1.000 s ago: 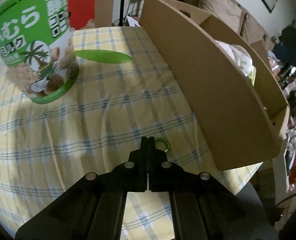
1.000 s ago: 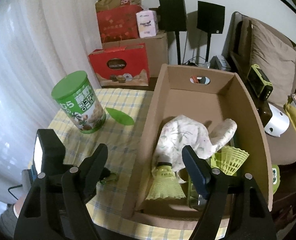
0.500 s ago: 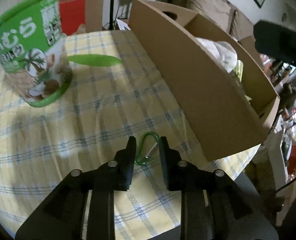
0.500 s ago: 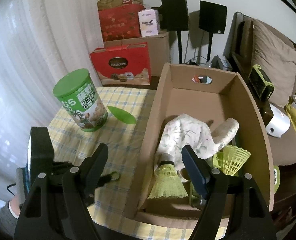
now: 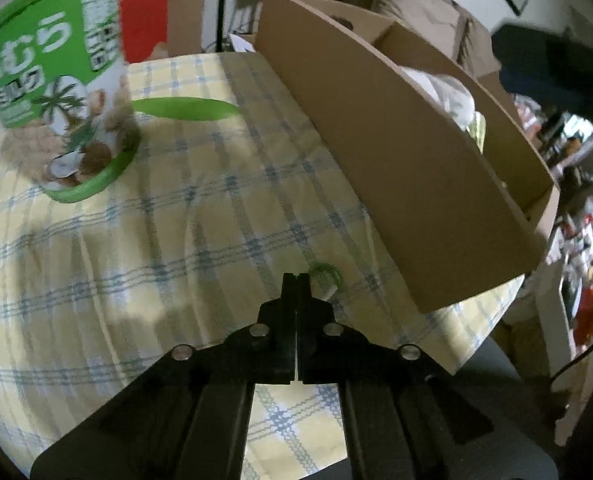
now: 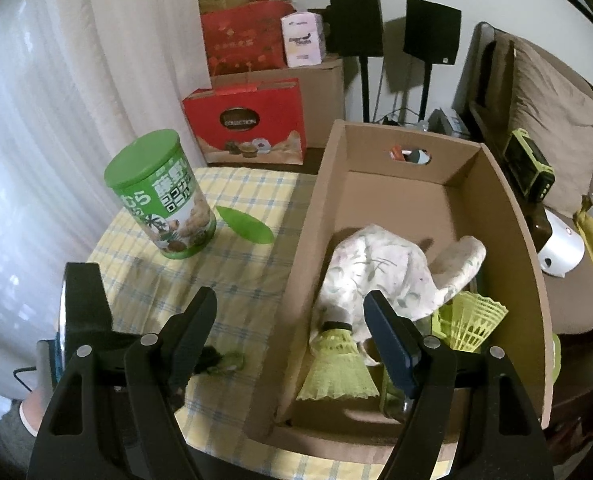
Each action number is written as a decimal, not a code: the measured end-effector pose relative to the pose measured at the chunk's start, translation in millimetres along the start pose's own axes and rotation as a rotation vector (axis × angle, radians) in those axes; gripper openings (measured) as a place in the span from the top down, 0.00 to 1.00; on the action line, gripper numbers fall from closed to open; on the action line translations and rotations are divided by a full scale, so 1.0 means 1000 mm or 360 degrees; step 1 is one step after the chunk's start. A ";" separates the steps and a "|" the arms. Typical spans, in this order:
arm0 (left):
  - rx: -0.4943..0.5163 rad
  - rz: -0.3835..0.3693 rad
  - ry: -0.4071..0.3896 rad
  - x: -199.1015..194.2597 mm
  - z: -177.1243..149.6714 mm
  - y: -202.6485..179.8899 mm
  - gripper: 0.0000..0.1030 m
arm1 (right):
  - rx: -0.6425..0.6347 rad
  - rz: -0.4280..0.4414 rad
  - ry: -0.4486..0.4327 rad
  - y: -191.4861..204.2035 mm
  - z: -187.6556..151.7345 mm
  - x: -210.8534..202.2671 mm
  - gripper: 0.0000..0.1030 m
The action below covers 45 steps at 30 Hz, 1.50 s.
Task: Organize objects
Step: 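Open the left tool and move both tools toward the green can, then grasp the green coconut-roll can with both tools and lift it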
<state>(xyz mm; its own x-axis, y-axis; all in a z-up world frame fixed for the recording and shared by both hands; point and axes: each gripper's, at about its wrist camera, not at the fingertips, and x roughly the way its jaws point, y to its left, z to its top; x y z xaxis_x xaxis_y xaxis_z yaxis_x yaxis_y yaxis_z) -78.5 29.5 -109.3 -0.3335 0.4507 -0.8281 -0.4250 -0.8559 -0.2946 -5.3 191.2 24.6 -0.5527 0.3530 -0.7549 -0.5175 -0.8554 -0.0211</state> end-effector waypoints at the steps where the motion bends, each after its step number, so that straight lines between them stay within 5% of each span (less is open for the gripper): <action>1: -0.0018 -0.0015 -0.0009 -0.002 0.000 0.003 1.00 | -0.0011 0.0004 0.0003 0.002 0.001 0.001 0.25; 15: 0.0000 -0.0038 -0.0031 -0.015 -0.001 -0.002 0.98 | -0.0053 0.0041 0.0024 0.011 0.002 0.006 0.25; 18: -0.0079 -0.0036 -0.0098 -0.032 -0.001 0.008 0.79 | -0.0058 0.0061 -0.0001 0.013 0.003 0.003 0.25; 20: -0.0140 -0.0017 -0.0194 -0.046 0.002 0.016 0.41 | -0.0062 0.0083 -0.0032 0.014 0.005 0.003 0.25; 22: -0.0185 0.0008 -0.0299 -0.061 0.003 0.024 0.26 | -0.0067 0.0098 -0.0049 0.016 0.008 0.003 0.25; 32: -0.0256 0.0286 -0.0511 -0.094 0.020 0.068 0.02 | -0.0175 0.0181 -0.0102 0.047 0.028 0.015 0.08; 34: -0.0284 0.0307 -0.0534 -0.093 0.020 0.077 0.01 | -0.0188 0.0204 -0.0099 0.054 0.036 0.022 0.01; 45: -0.0296 0.0380 -0.0519 -0.068 0.023 0.115 0.01 | -0.0383 0.0213 -0.0150 0.097 0.069 0.056 0.01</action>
<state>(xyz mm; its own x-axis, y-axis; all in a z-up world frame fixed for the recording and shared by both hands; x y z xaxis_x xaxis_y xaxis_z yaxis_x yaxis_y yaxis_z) -123.7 -93.7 -76.0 -0.6645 0.2660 -0.6984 -0.1553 -0.9633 -0.2191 -131.3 154.0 25.6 -0.6697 0.2548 -0.6976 -0.2722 -0.9582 -0.0887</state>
